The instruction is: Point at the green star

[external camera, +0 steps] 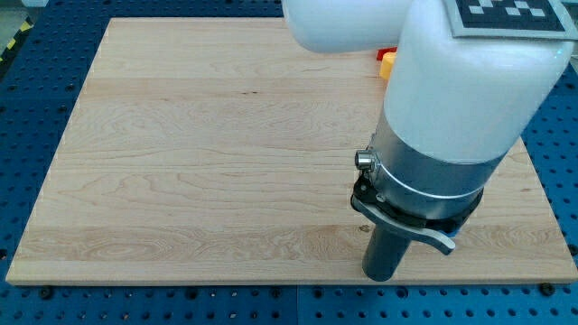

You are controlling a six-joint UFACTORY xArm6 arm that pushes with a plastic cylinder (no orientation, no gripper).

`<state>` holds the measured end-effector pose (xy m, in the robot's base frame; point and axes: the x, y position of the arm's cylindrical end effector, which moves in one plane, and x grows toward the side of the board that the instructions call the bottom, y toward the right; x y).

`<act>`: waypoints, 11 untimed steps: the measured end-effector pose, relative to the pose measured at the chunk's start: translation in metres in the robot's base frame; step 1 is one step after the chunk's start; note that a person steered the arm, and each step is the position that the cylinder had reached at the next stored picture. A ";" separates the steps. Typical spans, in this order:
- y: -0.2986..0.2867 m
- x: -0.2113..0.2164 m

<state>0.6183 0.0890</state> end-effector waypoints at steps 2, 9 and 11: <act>0.006 0.000; 0.152 -0.071; 0.115 -0.082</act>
